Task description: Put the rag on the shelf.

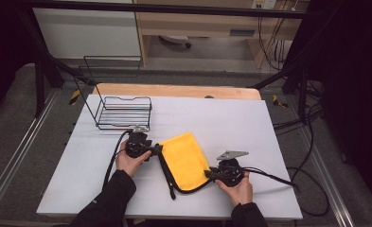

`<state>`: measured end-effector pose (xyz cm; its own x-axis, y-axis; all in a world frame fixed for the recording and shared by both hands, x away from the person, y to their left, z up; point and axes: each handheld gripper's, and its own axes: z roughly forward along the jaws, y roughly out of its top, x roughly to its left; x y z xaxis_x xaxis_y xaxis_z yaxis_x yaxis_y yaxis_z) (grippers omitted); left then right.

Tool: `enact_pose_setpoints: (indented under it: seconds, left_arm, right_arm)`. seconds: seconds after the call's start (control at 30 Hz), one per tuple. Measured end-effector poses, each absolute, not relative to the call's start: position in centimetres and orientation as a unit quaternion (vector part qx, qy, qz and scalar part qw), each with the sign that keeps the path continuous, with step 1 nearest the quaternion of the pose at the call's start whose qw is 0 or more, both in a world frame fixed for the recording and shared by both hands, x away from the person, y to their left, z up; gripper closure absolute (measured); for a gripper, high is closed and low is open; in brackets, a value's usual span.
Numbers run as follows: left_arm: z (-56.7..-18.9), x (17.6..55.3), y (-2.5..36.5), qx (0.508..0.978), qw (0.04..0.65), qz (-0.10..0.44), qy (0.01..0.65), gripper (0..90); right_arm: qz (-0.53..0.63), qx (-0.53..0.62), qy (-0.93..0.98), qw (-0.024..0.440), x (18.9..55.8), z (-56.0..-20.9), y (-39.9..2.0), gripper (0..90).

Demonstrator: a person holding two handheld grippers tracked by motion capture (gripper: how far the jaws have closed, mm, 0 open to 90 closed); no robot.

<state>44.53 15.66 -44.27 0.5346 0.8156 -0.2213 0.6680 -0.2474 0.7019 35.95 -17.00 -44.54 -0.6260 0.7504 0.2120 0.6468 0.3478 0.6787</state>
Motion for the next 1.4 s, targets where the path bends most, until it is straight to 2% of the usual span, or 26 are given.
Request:
enact_pose_setpoints:
  seconds: [0.3,0.5,0.63,0.73,0.83,1.0,1.07,1.17,1.2,1.23,1.27,1.33,1.4]
  left_arm:
    - [-45.0,44.4,15.0,0.785,0.39,0.086,0.475,56.4]
    - [-44.6,44.0,14.9,0.784,0.395,0.089,0.472,76.8]
    - [-43.4,43.4,15.2,0.777,0.416,0.095,0.463,79.4]
    - [-42.1,43.4,15.5,0.782,0.415,0.107,0.452,79.8]
    - [-41.4,43.7,15.8,0.784,0.414,0.109,0.45,79.8]
    - [-42.4,44.7,15.2,0.795,0.396,0.11,0.447,79.5]
    - [-43.8,44.9,15.3,0.786,0.401,0.101,0.459,78.9]
    - [-44.3,44.8,15.8,0.777,0.415,0.094,0.463,77.1]
    - [-44.4,44.8,15.9,0.775,0.418,0.094,0.464,77.1]
    - [-44.5,44.7,16.1,0.773,0.421,0.095,0.465,75.5]
    - [-44.6,44.7,16.1,0.773,0.422,0.096,0.464,72.1]
    - [-45.0,44.5,15.9,0.779,0.414,0.1,0.461,65.3]
    - [-45.1,44.5,15.9,0.781,0.411,0.1,0.459,59.0]
  right_arm:
    - [0.377,0.426,0.82,0.066,36.1,-44.6,-17.0,74.7]
    - [0.379,0.434,0.815,0.058,36.0,-44.5,-16.9,79.7]
    - [0.381,0.445,0.808,0.057,35.9,-44.2,-16.7,82.8]
    - [0.388,0.445,0.805,0.051,35.5,-43.9,-16.1,83.2]
    - [0.412,0.453,0.791,0.015,35.0,-43.7,-15.3,83.2]
    - [0.398,0.462,0.792,0.024,34.2,-43.9,-14.2,81.2]
    - [0.388,0.457,0.8,0.03,34.3,-43.9,-14.3,76.1]
    - [0.385,0.432,0.813,0.062,34.9,-43.7,-14.7,60.8]
    - [0.385,0.432,0.813,0.062,34.9,-43.7,-14.7,60.8]
    - [0.389,0.422,0.815,0.074,35.2,-43.5,-14.8,56.7]
    - [0.405,0.407,0.813,0.095,36.4,-43.0,-15.1,50.8]
    - [0.418,0.397,0.81,0.112,38.3,-42.7,-15.2,45.6]
    - [0.418,0.397,0.808,0.121,40.1,-42.8,-15.1,45.6]
